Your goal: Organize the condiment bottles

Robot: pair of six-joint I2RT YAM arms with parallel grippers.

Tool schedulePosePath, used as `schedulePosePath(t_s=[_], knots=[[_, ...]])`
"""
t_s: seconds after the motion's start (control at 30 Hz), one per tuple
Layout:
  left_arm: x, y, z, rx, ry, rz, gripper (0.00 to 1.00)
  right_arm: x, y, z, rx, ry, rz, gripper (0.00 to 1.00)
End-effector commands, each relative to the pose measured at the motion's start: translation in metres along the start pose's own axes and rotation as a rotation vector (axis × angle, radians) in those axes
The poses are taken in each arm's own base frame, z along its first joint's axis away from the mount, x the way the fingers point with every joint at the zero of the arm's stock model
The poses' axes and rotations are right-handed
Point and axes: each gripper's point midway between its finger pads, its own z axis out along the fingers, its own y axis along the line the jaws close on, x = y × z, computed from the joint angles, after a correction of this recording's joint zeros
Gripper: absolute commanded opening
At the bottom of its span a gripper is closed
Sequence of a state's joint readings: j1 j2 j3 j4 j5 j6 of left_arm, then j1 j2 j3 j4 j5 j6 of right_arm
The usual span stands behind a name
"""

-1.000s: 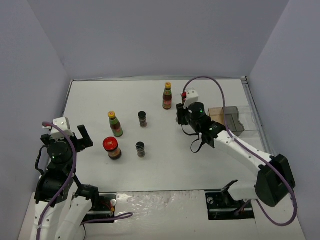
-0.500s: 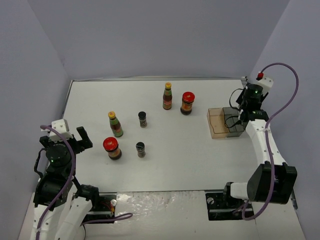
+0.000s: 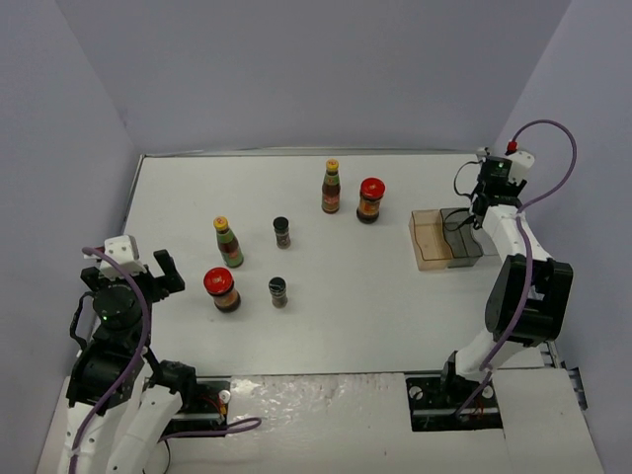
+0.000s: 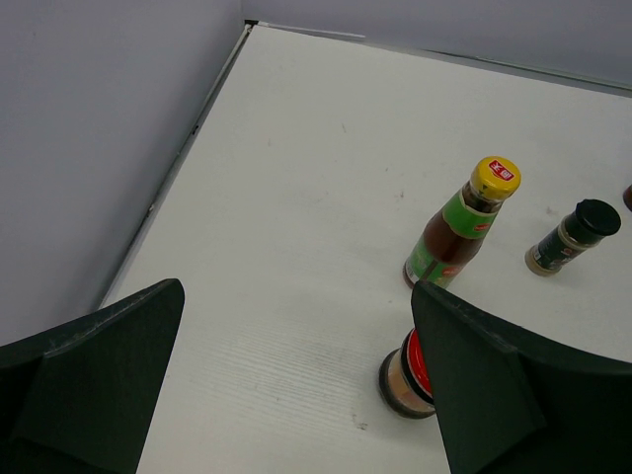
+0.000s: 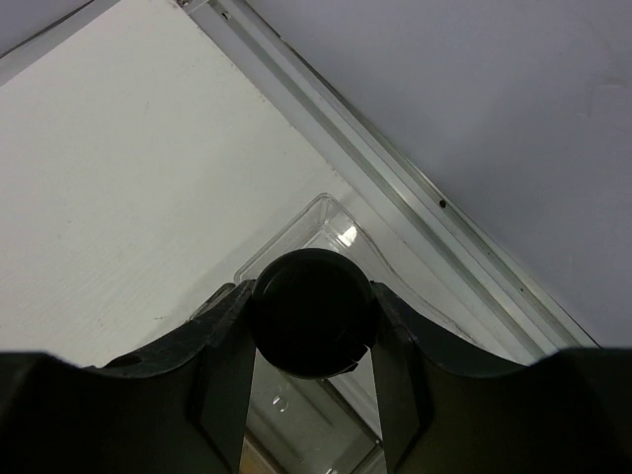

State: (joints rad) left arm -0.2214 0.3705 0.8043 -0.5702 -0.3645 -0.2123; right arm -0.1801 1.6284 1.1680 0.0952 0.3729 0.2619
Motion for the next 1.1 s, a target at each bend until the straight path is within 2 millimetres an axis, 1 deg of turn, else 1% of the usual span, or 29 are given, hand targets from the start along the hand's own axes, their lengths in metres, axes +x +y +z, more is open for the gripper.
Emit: schedulePosePath(t_s=[0.0, 0.1, 0.23, 0.4, 0.53, 0.73, 0.8, 1.0, 1.07], knots=[[-0.017, -0.004, 0.002, 0.007, -0.056, -0.019, 0.97, -0.047, -0.008, 0.009, 0.063, -0.131, 0.061, 0.0], [-0.017, -0.004, 0.003, 0.009, -0.057, -0.017, 0.97, -0.041, -0.014, 0.018, 0.078, -0.116, 0.056, 0.0], [-0.017, -0.005, 0.003, 0.012, -0.053, -0.015, 0.97, -0.028, -0.015, 0.034, 0.066, -0.082, 0.06, 0.0], [-0.016, -0.006, 0.004, 0.014, -0.048, -0.011, 0.97, -0.021, -0.011, 0.045, 0.041, -0.07, 0.052, 0.0], [-0.016, -0.005, 0.004, 0.011, -0.046, -0.011, 0.97, -0.013, -0.007, 0.053, 0.022, -0.056, 0.049, 0.0], [-0.016, -0.004, 0.004, 0.007, -0.048, -0.009, 0.97, -0.006, -0.003, 0.057, -0.004, -0.059, 0.044, 0.01], [-0.016, -0.005, 0.004, 0.01, -0.048, -0.01, 0.97, -0.003, -0.001, 0.058, -0.015, -0.056, 0.034, 0.03], [-0.016, -0.005, 0.004, 0.012, -0.048, -0.01, 0.97, 0.007, 0.003, 0.061, -0.036, -0.034, 0.019, 0.19], [-0.016, -0.005, 0.004, 0.009, -0.05, -0.01, 0.97, 0.009, 0.005, 0.062, -0.044, -0.027, 0.017, 0.22]])
